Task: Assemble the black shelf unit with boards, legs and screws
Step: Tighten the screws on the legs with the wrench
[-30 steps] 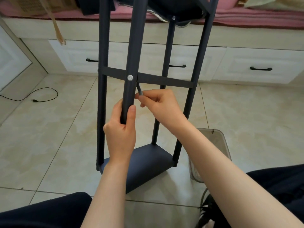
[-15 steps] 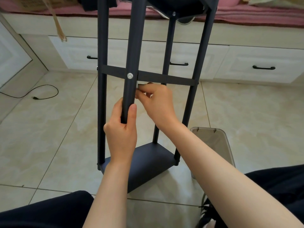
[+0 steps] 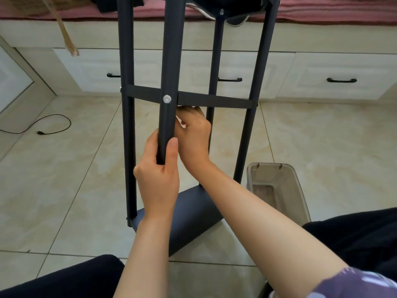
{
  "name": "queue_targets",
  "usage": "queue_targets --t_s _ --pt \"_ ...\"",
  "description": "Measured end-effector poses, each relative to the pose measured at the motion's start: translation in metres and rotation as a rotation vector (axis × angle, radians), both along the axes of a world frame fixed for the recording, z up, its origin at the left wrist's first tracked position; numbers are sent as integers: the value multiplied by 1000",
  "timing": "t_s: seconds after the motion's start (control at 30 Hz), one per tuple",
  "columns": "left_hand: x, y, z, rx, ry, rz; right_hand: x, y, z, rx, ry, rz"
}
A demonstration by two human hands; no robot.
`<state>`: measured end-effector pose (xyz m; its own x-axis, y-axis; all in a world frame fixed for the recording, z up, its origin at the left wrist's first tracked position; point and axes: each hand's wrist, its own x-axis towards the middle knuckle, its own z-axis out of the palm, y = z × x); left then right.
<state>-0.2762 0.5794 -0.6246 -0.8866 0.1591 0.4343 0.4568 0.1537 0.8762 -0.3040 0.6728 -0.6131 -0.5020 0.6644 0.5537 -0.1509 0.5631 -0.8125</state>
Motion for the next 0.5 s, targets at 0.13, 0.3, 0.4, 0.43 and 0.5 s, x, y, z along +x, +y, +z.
queue_targets --t_s 0.13,0.3,0.4,0.43,0.5 --pt "-1 0 -1 -21 20 -12 -1 -3 2 -105 14 53" --pt "0 1 0 -32 10 13 18 4 1 -235 -139 190" --pt "3 2 1 -24 -2 11 36 10 4 -302 -280 256" --pt "5 3 2 -21 -4 10 41 11 6 -320 -308 271" --pt "7 4 4 -18 -7 8 48 14 14 -347 -338 282"
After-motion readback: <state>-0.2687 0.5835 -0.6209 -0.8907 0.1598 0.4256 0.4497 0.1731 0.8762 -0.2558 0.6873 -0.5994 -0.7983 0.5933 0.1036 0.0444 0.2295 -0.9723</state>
